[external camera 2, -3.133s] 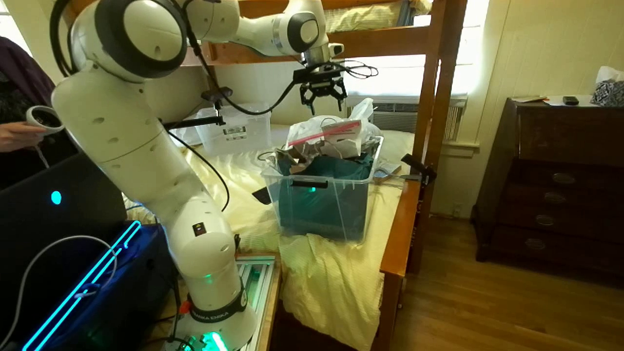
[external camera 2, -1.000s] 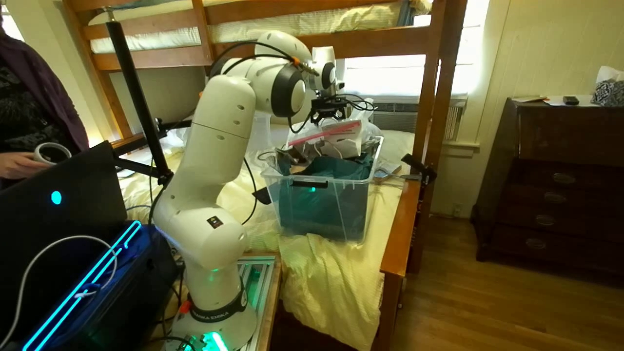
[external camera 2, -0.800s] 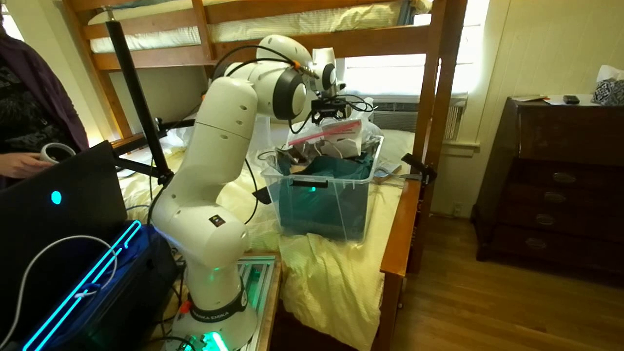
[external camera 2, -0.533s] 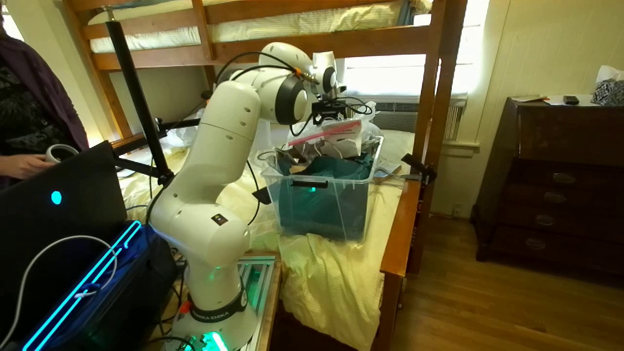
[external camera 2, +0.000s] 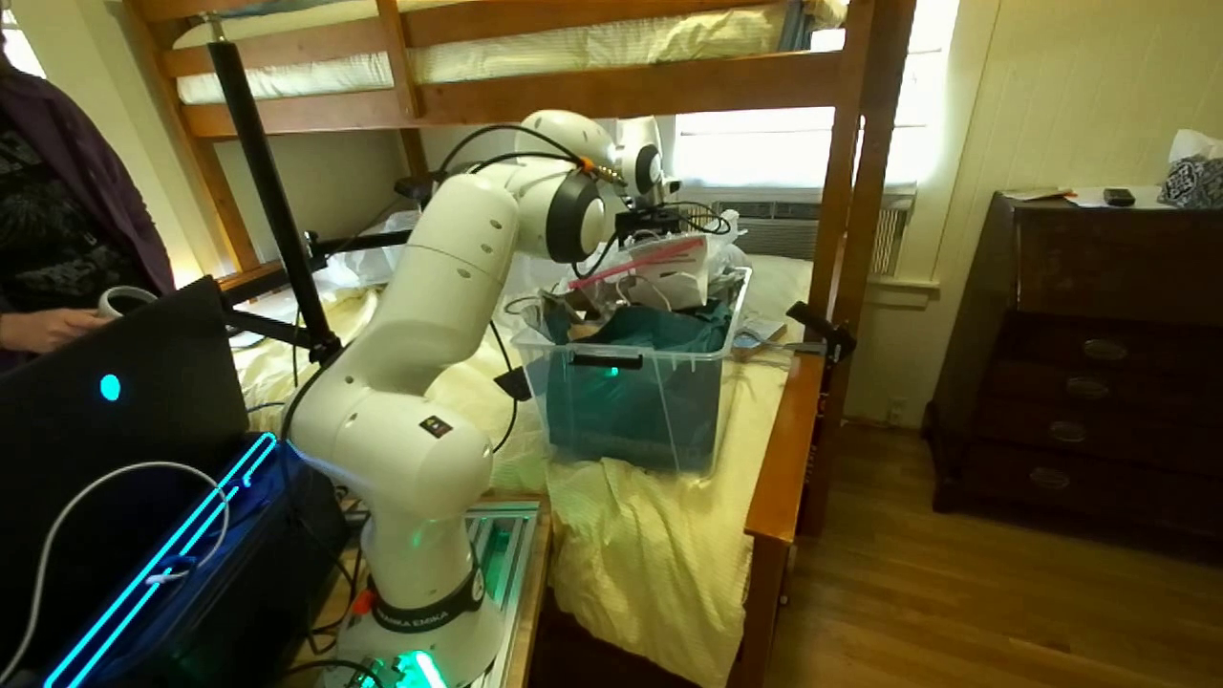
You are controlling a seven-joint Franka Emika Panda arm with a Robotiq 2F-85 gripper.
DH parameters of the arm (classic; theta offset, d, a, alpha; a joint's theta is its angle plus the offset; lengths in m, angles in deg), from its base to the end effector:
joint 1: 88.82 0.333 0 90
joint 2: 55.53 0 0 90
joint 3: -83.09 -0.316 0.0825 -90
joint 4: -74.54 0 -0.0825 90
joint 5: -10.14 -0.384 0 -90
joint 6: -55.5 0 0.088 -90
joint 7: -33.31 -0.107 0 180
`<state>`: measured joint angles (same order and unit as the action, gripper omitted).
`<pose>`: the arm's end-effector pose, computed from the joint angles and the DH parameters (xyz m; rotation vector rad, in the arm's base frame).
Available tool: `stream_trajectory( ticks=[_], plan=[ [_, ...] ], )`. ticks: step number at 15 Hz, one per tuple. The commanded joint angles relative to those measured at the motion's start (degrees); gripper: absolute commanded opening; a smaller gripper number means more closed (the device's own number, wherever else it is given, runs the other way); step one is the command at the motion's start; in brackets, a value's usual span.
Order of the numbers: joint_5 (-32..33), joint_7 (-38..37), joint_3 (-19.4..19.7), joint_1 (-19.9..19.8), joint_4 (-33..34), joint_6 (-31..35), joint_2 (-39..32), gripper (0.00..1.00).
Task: Move the remote, which is in the plastic, to the bed
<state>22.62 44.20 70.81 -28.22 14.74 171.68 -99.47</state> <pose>0.2960 0.7217 0.4143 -2.2793 -2.0391 -0.3548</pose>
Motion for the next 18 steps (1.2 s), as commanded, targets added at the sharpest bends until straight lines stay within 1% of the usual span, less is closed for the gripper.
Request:
stream_trajectory(
  ticks=[1, 8, 9, 10, 11, 12, 13, 14, 15, 16, 17, 18],
  plan=[
    [2.5, -0.5, 2.2, 2.2, 6.9, -3.5, -4.0, 1.00],
    [2.1, 0.5, 3.1, 2.1, 10.0, -1.8, -7.3, 1.00],
    [2.0, 0.6, 3.2, 2.0, 10.1, -1.7, -7.6, 0.96],
    [1.9, 0.6, 3.2, 2.0, 10.3, -1.6, -7.9, 0.88],
    [1.9, 0.7, 3.3, 2.0, 10.6, -1.6, -8.2, 0.86],
    [1.8, 0.8, 3.2, 1.9, 10.7, -1.3, -8.5, 0.75],
    [1.7, 0.8, 3.2, 1.9, 11.1, -1.3, -8.8, 0.67],
    [1.7, 0.8, 3.2, 1.9, 11.4, -1.4, -9.1, 0.62],
    [1.7, 0.9, 3.2, 2.0, 11.6, -1.7, -9.1, 0.51],
    [1.8, 1.0, 3.2, 2.0, 11.9, -2.0, -9.1, 0.44],
    [1.8, 1.0, 3.2, 2.1, 12.1, -2.4, -9.0, 0.38],
    [2.0, 1.0, 3.3, 2.3, 12.3, -2.6, -8.9, 0.41]
  ],
)
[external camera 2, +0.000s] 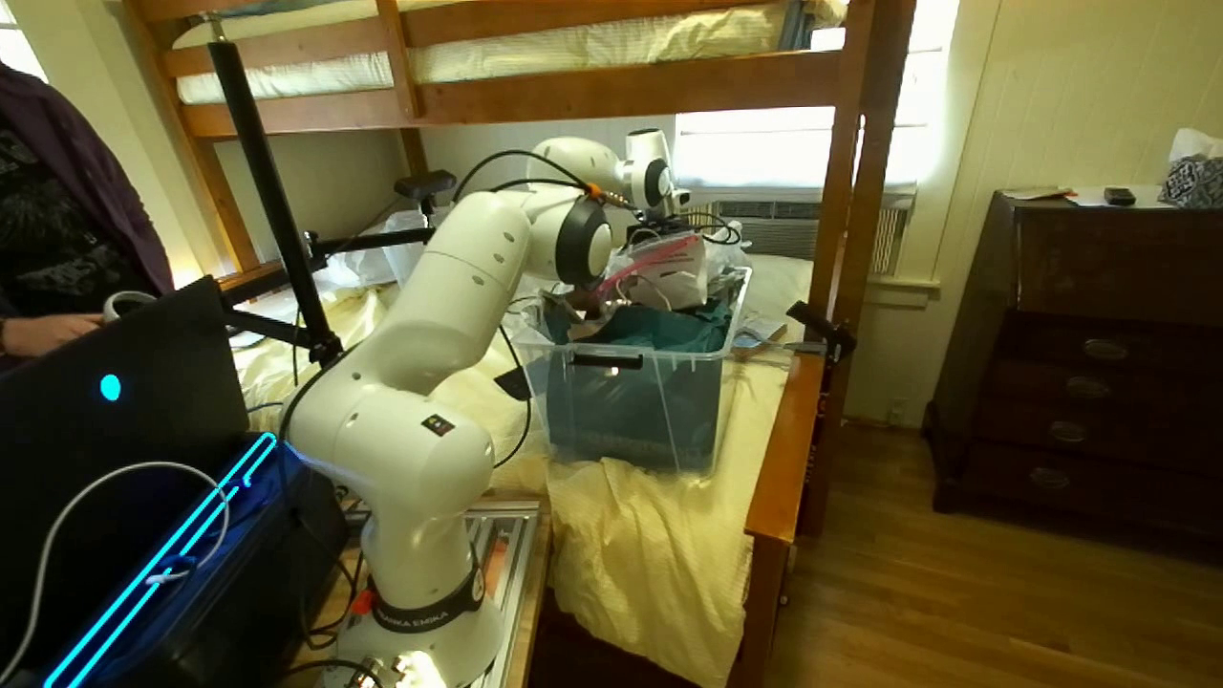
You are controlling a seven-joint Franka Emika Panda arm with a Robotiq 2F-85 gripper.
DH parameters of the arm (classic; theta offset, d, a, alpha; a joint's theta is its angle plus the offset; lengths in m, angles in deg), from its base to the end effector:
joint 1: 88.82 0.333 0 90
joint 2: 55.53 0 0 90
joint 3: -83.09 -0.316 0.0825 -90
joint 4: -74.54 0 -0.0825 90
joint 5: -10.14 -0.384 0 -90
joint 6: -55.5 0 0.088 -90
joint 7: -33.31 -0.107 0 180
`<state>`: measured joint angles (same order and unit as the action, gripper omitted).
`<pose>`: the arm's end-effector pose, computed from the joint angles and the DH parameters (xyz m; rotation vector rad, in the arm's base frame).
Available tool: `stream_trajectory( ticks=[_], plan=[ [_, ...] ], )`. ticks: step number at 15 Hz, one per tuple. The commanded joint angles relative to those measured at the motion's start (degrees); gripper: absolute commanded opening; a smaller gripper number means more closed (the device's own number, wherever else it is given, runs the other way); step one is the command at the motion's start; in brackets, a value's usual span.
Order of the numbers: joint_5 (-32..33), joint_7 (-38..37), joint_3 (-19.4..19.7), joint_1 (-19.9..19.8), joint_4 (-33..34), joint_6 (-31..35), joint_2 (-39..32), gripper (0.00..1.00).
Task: Move the remote, which is in the plastic, to the bed
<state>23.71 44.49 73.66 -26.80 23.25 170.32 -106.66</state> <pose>0.3192 0.7333 0.3842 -2.3258 -2.0447 -0.3817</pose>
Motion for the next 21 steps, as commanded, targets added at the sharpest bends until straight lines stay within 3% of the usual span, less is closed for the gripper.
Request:
stream_trajectory(
  ticks=[1, 4, 7, 11, 16, 21],
  plan=[
    [1.0, 0.8, 0.5, 1.0, 4.0, -1.8, -1.4, 0.42],
    [1.3, 1.3, 0.6, 1.6, 4.7, -3.4, -0.3, 0.33],
    [0.8, 2.8, -0.2, 1.8, 4.9, -2.2, 1.1, 0.33],
    [1.8, 4.2, 0.4, 2.0, 0.3, -0.9, 7.5, 0.33],
    [4.2, 3.6, 1.5, 2.0, -1.8, 5.1, 12.8, 0.33],
    [1.6, 14.6, -2.5, 1.3, -1.0, 8.4, 11.1, 0.33]
  ],
)
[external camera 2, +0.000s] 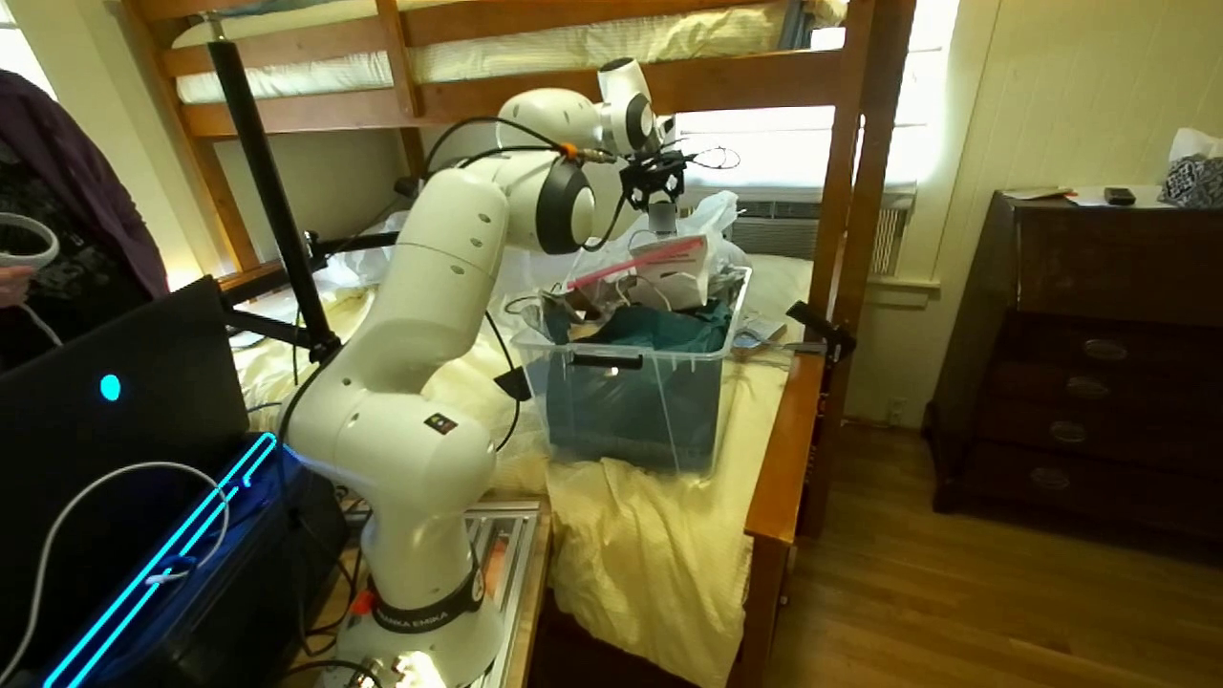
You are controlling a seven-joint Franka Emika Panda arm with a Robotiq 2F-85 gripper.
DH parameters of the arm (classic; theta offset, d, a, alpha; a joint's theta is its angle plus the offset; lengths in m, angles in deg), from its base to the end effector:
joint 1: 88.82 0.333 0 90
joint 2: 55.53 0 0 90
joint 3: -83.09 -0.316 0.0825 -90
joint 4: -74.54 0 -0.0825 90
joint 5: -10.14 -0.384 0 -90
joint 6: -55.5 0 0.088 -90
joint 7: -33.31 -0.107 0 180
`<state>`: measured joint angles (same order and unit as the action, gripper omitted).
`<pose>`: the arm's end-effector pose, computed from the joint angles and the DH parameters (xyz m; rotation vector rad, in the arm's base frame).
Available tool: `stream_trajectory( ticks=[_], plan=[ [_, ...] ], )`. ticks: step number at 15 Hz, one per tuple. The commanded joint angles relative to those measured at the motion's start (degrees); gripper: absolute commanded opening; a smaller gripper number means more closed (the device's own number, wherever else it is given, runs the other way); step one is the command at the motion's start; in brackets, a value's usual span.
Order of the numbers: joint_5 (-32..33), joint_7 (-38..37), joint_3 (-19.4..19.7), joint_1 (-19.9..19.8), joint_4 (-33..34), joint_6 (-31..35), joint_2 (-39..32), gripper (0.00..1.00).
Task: Move the remote, which is in the plastic, to the bed
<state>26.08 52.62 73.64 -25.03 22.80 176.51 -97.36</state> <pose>0.2898 0.7323 0.5220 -2.0414 -2.1680 -0.7718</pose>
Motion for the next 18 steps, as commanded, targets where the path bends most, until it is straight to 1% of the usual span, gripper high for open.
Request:
stream_trajectory(
  ticks=[1, 3, 6, 9, 10, 14, 16, 17, 18],
  plan=[
    [-1.2, 7.7, -3.1, -0.7, -1.1, 2.3, 2.0, 0.33],
    [-2.7, 8.7, -4.7, -1.6, -3.9, 1.9, 3.5, 0.33],
    [-4.8, 7.4, -6.4, -3.1, -9.8, 2.2, 6.8, 0.33],
    [-7.2, 6.3, -7.9, -4.9, -17.3, 2.9, 11.3, 0.33],
    [-8.3, 5.9, -8.3, -5.5, -19.6, 1.9, 12.8, 0.33],
    [-11.9, 6.6, -9.9, -7.5, -28.3, 1.7, 19.8, 0.33],
    [-11.2, 7.7, -10.2, -7.4, -29.9, 1.5, 22.5, 0.33],
    [-9.8, 8.9, -10.3, -6.8, -29.4, 0.6, 23.3, 0.33],
    [-8.0, 9.3, -11.5, -7.2, -28.2, -0.4, 23.7, 0.33]
  ],
)
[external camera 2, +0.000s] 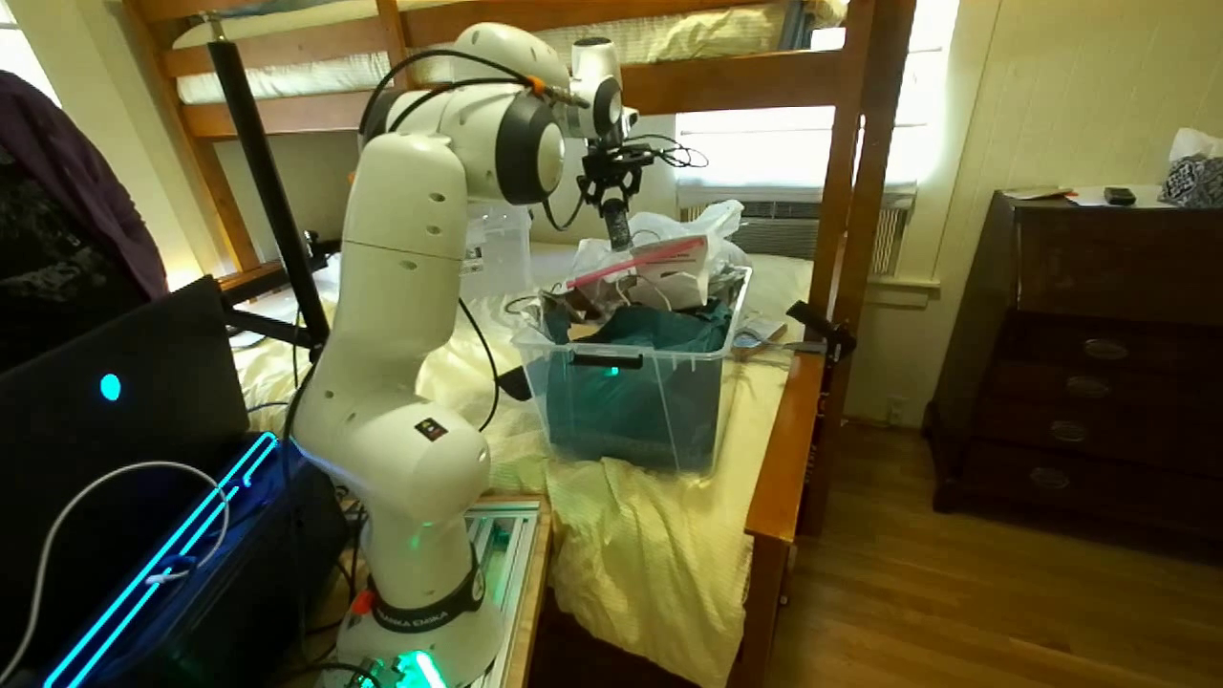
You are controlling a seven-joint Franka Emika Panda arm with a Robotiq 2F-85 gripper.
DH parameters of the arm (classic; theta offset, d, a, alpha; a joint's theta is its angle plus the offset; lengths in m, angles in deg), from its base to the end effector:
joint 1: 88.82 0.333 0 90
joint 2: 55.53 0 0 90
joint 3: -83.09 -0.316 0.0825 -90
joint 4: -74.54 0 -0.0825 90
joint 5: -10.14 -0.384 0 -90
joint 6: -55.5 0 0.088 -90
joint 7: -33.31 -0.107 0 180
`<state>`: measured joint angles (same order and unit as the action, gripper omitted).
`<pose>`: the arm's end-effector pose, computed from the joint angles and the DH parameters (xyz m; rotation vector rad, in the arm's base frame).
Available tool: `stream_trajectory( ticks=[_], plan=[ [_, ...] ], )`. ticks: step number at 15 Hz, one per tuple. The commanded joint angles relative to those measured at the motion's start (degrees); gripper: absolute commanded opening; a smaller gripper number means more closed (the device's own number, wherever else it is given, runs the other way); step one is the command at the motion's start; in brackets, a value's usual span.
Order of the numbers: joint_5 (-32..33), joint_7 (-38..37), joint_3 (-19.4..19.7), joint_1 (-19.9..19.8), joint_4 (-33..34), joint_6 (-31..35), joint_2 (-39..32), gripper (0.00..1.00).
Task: Move the remote, which is in the plastic, to the bed
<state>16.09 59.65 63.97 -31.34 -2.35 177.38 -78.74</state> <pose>0.2138 0.6779 0.5502 -1.8252 -2.2581 -0.5197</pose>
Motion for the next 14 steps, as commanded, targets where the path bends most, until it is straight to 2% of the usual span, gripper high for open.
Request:
stream_trajectory(
  ticks=[1, 4, 8, 14],
  plan=[
    [2.8, 4.8, -2.7, -0.5, -1.2, -2.3, 4.9, 0.33],
    [2.3, 12.1, -5.8, 0.4, 3.7, -4.6, 3.9, 0.33],
    [0.2, 22.5, -9.0, 1.1, 7.2, -3.1, 0.9, 0.33],
    [-1.6, 39.7, -10.3, 3.3, 18.8, -3.6, -10.4, 0.33]
  ],
)
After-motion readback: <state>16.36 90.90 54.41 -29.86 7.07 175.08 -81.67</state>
